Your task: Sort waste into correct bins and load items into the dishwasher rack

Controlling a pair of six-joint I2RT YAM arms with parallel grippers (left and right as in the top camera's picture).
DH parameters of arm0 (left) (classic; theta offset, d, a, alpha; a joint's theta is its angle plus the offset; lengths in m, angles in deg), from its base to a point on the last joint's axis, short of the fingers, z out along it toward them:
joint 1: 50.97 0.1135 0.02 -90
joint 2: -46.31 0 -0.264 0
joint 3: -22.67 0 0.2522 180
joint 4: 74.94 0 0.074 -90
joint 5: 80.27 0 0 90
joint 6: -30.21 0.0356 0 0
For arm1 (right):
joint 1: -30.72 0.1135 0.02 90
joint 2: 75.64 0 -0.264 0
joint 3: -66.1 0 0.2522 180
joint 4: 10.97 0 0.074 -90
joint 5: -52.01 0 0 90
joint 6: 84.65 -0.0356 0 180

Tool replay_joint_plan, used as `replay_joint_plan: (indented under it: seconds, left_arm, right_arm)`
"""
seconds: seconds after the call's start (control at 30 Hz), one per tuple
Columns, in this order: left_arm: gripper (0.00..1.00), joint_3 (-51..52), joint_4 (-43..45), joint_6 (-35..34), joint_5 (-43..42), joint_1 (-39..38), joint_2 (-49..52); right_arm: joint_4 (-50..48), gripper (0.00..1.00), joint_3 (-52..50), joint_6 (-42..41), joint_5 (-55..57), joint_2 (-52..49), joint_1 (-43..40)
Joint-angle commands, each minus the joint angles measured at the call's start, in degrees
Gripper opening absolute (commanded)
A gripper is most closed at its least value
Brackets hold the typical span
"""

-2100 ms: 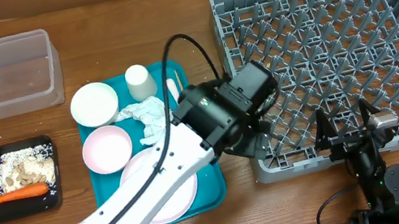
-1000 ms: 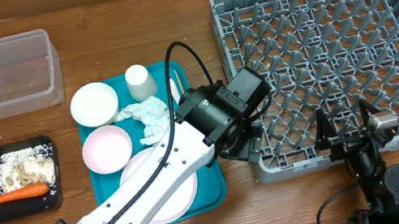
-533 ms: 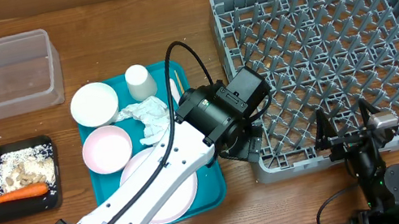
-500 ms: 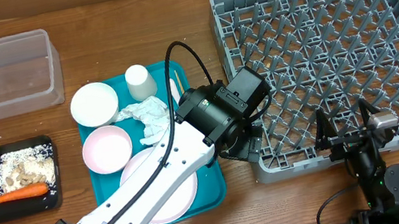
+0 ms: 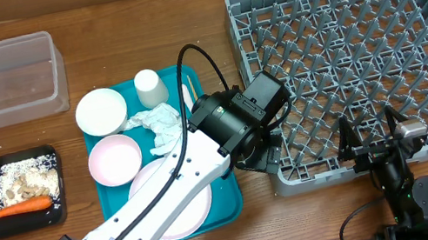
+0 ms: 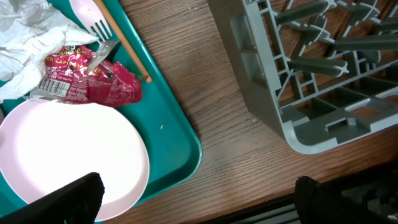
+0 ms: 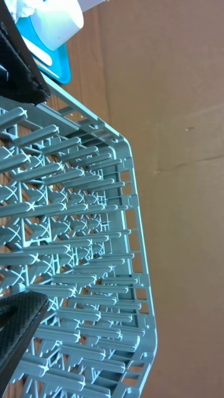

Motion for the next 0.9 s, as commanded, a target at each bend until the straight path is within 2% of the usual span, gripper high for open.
replay_joint_plan:
  seconds: [0.0, 0.33, 0.53, 0.87]
  left_arm:
    - [1.00, 0.42, 0.00, -0.90, -0.09, 0.04, -1.25]
    - [1.00, 0.42, 0.20, -0.90, -0.11, 1.77, -1.25]
    - [1.00, 0.42, -0.07, -0.70, -1.62, 11.74, -1.25]
    - [1.00, 0.42, -5.70, -0.70, -1.86, 28.59, -1.25]
  right_arm:
    - [-0.39, 1.00, -0.59, 0.20, 0.55, 0.00, -0.37]
    - [-0.39, 1.00, -0.59, 0.22, 0.55, 0.00, -0.37]
    - [-0.39, 1.00, -0.59, 0.22, 0.52, 0.00, -0.37]
    - [-0.39, 1.00, -0.59, 0.22, 0.55, 0.00, -0.37]
